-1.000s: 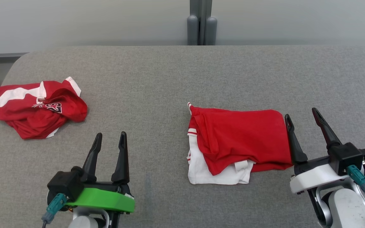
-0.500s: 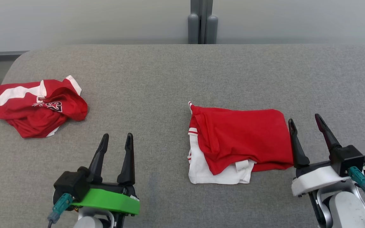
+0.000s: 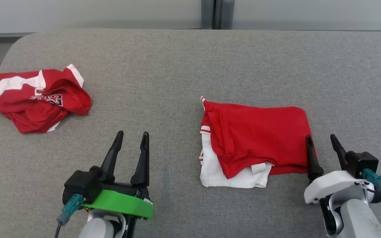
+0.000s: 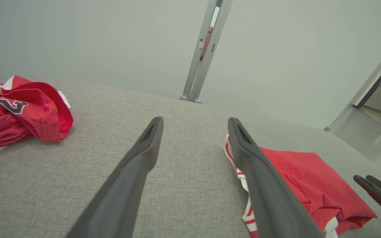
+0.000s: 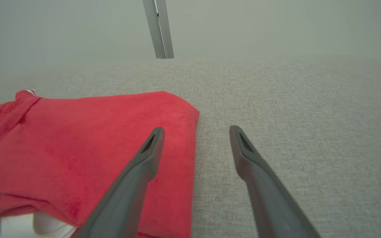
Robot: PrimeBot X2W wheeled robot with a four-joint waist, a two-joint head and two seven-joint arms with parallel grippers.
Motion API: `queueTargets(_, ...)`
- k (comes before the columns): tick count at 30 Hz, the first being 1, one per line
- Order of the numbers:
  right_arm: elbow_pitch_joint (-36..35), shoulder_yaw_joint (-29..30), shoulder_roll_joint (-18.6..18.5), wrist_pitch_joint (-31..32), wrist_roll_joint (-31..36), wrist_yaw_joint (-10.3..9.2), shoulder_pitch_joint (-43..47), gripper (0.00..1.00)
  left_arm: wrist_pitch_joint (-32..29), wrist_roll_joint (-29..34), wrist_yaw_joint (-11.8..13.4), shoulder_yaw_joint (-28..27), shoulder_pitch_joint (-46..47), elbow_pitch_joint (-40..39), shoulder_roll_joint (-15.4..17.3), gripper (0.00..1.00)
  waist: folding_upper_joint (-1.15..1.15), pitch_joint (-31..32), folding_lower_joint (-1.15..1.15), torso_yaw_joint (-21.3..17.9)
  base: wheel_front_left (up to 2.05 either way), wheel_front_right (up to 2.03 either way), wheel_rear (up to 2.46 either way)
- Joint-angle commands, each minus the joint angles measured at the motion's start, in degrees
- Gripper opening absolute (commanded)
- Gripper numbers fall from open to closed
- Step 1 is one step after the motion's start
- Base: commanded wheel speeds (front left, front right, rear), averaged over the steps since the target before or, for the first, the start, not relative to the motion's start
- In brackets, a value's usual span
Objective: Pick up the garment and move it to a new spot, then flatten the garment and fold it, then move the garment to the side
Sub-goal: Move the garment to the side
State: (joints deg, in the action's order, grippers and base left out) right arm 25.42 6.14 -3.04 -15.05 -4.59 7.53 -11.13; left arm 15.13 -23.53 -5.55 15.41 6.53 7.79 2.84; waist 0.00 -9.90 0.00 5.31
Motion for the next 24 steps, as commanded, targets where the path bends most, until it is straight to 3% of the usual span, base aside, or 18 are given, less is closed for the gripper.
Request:
queueTargets(1,1.46,-0.09,-0.03,-0.17,-1.14,-0.10,-1.14,1.00,0.00,0.77,-0.30,0.16,1.12,0.09,0.13,1.00,0.00,-1.15,0.00,0.74,0.00,0.00,0.00)
queueTargets(10,11.00,-3.19,0.08,-0.16,-6.22,-0.10,-4.87,1.00,0.00,1.23,-0.27,1.02,2.10,0.15,0.13,1.00,0.00,-2.67,0.00,2.07,0.00,0.00,0.00)
queueTargets(12,12.07,-4.01,0.14,-0.07,-6.24,-0.09,-5.37,0.30,0.00,1.33,-0.27,0.87,2.10,0.08,0.13,1.00,0.00,-2.64,0.00,1.87,0.00,0.00,0.00)
queueTargets(13,12.32,-4.11,0.13,-0.03,-5.67,-0.10,-5.67,0.00,0.00,1.57,-0.28,0.78,2.06,0.04,0.13,1.00,0.00,-2.56,0.00,1.59,0.00,0.00,0.00)
queueTargets(20,9.89,-4.37,-2.46,-0.11,-0.49,-0.11,-7.68,0.00,0.00,2.76,-0.55,1.86,2.26,-0.84,0.13,1.00,0.00,-2.12,0.00,-1.68,0.00,0.00,0.00)
queueTargets(24,8.69,-7.01,-6.00,-0.12,3.23,-0.11,-9.13,0.00,0.01,4.38,-0.86,2.20,2.68,-1.27,0.13,1.00,0.00,-2.65,0.00,-4.99,0.00,0.00,0.00)
